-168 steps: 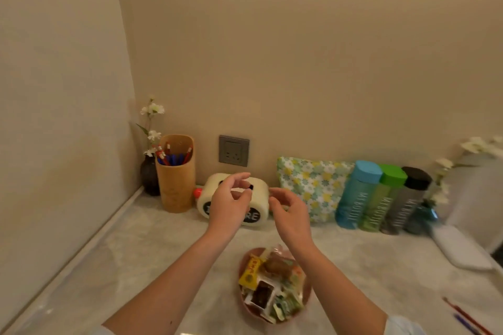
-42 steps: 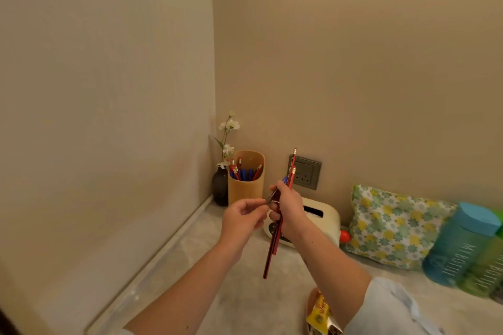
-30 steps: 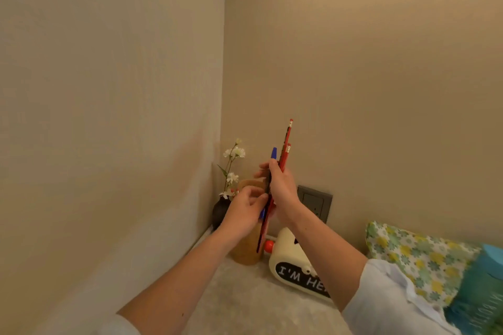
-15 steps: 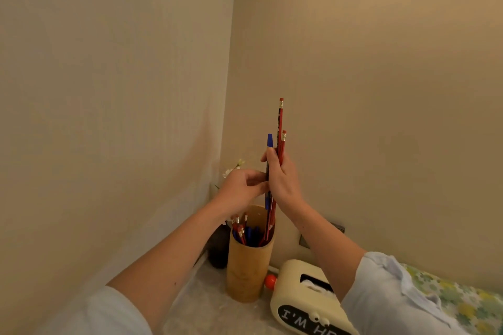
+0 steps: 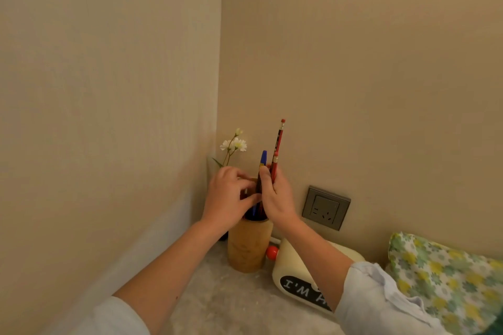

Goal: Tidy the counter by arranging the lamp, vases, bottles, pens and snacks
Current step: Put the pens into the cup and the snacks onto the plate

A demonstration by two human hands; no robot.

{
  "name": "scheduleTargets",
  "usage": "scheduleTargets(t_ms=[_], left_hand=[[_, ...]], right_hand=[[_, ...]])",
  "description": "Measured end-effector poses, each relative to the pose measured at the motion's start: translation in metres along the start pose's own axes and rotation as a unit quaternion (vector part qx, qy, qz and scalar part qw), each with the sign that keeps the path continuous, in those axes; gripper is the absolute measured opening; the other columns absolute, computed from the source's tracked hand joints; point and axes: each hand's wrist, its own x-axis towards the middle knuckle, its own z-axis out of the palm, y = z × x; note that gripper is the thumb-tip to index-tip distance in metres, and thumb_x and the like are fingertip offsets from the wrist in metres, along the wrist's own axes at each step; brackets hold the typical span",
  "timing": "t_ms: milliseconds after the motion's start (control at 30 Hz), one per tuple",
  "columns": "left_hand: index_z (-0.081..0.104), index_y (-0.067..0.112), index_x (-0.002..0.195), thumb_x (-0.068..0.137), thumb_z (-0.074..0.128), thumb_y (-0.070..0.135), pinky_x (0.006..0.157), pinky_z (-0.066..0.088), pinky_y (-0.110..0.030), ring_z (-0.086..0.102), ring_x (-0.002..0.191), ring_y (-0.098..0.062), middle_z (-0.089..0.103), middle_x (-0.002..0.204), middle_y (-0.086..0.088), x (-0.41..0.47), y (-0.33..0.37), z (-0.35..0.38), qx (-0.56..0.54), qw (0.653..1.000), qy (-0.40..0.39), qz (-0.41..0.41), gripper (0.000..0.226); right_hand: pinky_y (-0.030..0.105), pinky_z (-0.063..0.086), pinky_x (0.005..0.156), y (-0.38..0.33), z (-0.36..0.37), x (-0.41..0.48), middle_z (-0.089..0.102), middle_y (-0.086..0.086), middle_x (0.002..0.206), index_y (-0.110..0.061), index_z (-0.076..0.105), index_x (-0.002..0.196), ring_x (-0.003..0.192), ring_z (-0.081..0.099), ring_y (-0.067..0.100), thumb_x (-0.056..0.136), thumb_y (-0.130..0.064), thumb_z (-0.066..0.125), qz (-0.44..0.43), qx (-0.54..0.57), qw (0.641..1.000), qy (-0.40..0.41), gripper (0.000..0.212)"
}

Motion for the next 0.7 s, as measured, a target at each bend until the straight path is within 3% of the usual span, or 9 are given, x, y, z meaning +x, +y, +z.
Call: scheduleTargets(t_ms=[133,200,300,400,500,700], left_hand=[[0.072,0.032,0.097,0.084,0.063,0.046,0.114,0.021,-0.038,0.022,0.139,-0.017,0.046,0.135,0.011,-0.014,-0.009,0.011,0.044,0.999,0.013,0.007,0.021],[0.072,0.032,0.101,0.086,0.061,0.046,0.117,0.017,-0.040,0.015,0.143,-0.018,0.040,0.143,0.010,-0.016,-0.009,0.011,0.056,0.998,0.015,0.004,0.023],[0.067,0.028,0.112,0.089,0.057,0.046,0.119,0.012,-0.041,0.007,0.146,-0.019,0.032,0.152,0.008,-0.018,-0.009,0.008,0.068,0.997,0.011,-0.018,0.031],[0.061,0.026,0.122,0.089,0.054,0.049,0.119,0.010,-0.041,0.005,0.147,-0.018,0.027,0.155,0.007,-0.021,-0.006,0.004,0.068,0.997,-0.005,-0.040,0.041],[0.043,0.030,0.141,0.089,0.053,0.052,0.119,0.011,-0.040,0.005,0.146,-0.017,0.025,0.155,0.008,-0.025,-0.003,0.001,0.046,0.997,-0.011,-0.059,0.058],[0.028,0.022,0.149,0.092,0.053,0.046,0.117,0.015,-0.039,0.011,0.146,-0.019,0.026,0.156,0.003,-0.041,0.011,-0.010,0.030,0.997,-0.006,-0.072,0.066]], right_hand=[[0.018,0.046,0.073,0.013,0.004,-0.012,0.058,-0.005,0.089,-0.034,0.053,0.090,0.080,0.057,0.001,0.102,-0.034,0.040,-0.011,-0.019,1.000,-0.014,0.017],[0.024,0.047,0.082,0.015,0.006,-0.013,0.054,-0.005,0.100,-0.032,0.053,0.099,0.092,0.055,0.004,0.101,-0.034,0.042,-0.023,-0.039,0.999,-0.005,0.012],[0.027,0.044,0.092,0.016,0.007,-0.015,0.049,-0.009,0.115,-0.026,0.051,0.123,0.108,0.048,0.007,0.098,-0.039,0.046,-0.051,-0.123,0.990,0.038,0.029],[0.028,0.037,0.103,0.011,0.003,-0.017,0.043,-0.008,0.133,-0.027,0.041,0.137,0.124,0.040,0.007,0.094,-0.047,0.050,-0.048,-0.135,0.988,0.048,0.048],[0.032,0.029,0.111,0.006,-0.003,-0.022,0.038,-0.007,0.143,-0.028,0.037,0.141,0.132,0.033,0.009,0.092,-0.050,0.053,-0.017,-0.138,0.990,0.038,0.056],[0.040,0.029,0.114,-0.004,-0.026,-0.056,0.038,-0.002,0.146,-0.024,0.040,0.141,0.136,0.034,0.015,0.098,-0.045,0.043,0.043,-0.115,0.991,0.055,0.048]])
